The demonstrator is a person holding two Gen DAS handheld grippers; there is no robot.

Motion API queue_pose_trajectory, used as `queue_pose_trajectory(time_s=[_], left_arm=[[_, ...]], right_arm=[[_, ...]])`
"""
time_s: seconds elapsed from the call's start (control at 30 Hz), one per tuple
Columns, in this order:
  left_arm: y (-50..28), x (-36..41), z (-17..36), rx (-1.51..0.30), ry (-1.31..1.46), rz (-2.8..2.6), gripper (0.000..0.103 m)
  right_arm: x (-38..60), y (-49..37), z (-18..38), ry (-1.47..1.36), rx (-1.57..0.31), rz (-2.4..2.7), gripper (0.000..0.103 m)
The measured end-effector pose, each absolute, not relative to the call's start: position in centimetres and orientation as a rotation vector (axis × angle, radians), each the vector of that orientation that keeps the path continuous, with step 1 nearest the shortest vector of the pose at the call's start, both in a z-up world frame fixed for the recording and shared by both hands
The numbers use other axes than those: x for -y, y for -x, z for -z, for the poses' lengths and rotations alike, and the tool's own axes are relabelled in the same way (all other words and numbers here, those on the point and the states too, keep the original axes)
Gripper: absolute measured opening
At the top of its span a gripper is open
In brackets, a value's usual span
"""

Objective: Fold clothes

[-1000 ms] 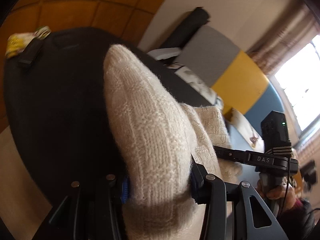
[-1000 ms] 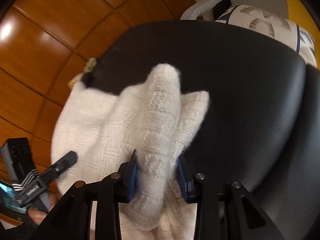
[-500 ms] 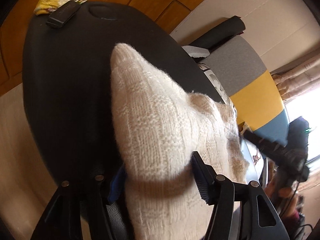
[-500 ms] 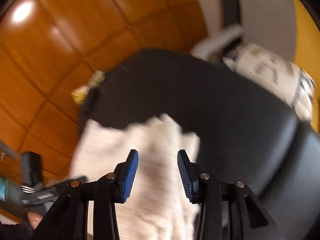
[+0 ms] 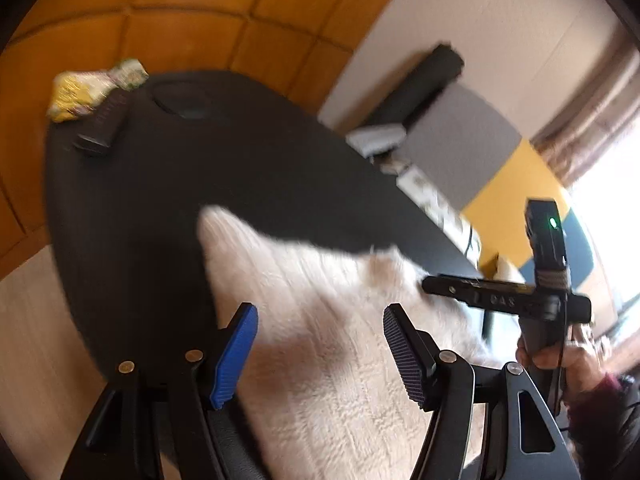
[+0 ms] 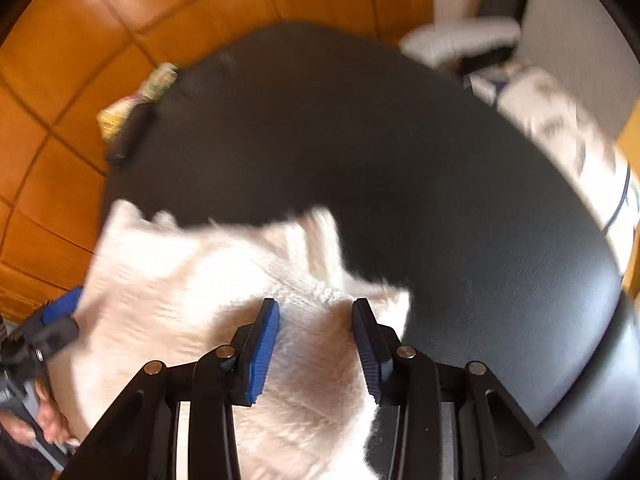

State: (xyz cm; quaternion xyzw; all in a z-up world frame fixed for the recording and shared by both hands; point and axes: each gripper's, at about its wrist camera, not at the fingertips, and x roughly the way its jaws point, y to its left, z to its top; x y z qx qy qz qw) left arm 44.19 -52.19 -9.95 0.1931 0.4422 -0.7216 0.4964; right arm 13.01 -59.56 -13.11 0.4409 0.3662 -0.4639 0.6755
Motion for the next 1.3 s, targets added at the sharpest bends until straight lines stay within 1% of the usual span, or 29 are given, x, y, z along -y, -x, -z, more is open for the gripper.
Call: queue_pose_trajectory(time_s=[0.1, 0.2, 0.3, 0.47, 0.57, 0.67, 0.87, 0.93, 1.0, 1.03, 1.17, 1.27, 1.3], left_arm=[[-43.3, 51.9, 11.7, -1.055, -0.568, 1.71, 0.067], [-43.6, 50.7, 11.6, -1.065, -0.532, 1.704, 0.067], [-44.0, 50.1, 10.7, -1.077, -0.504, 1.695, 0.067], [-44.4, 48.2, 8.7, -1.029, -0.445, 1.726, 0.067], [-43.3, 46.6, 8.7, -1.02, -0.468, 1.75, 0.067], [-42.2, 45.0, 8.7, -1.011, -0.49, 1.774, 0.067], [-40.1, 42.0, 9.1, -0.963, -0.549, 1.797, 0.068], [-39.8, 41.3, 9.8, -0.95, -0.568, 1.791, 0.069], [-39.0, 41.1, 10.4, -0.915, -0.611, 1.776, 0.077], [-38.6, 41.0, 10.7, -0.898, -0.632, 1.769, 0.077], [-37.3, 40.5, 11.8, -0.832, -0.708, 1.737, 0.078], [-38.7, 39.5, 9.8, -0.852, -0.633, 1.716, 0.078], [-39.3, 39.1, 9.0, -0.853, -0.608, 1.707, 0.08]], right_arm=[[59.3, -12.3, 14.0, -1.015, -0.768, 1.047, 0.036], [59.0, -12.7, 13.3, -0.995, -0.785, 1.051, 0.036], [58.2, -13.5, 11.0, -0.928, -0.776, 1.037, 0.036], [53.9, -14.9, 6.3, -0.811, -0.748, 0.921, 0.036], [51.2, -15.9, 5.3, -0.797, -0.758, 0.841, 0.036], [48.9, -16.5, 5.6, -0.803, -0.78, 0.792, 0.036], [46.1, -16.1, 7.6, -0.791, -0.89, 0.865, 0.036], [45.7, -15.7, 8.8, -0.786, -0.953, 0.924, 0.036], [45.4, -15.6, 10.4, -0.8, -1.008, 0.976, 0.036], [45.2, -15.7, 11.4, -0.807, -1.024, 0.995, 0.036], [43.7, -15.6, 11.4, -0.816, -0.926, 1.104, 0.036], [41.9, -15.6, 9.6, -0.794, -0.834, 1.209, 0.036], [41.1, -15.7, 8.7, -0.78, -0.796, 1.239, 0.036]])
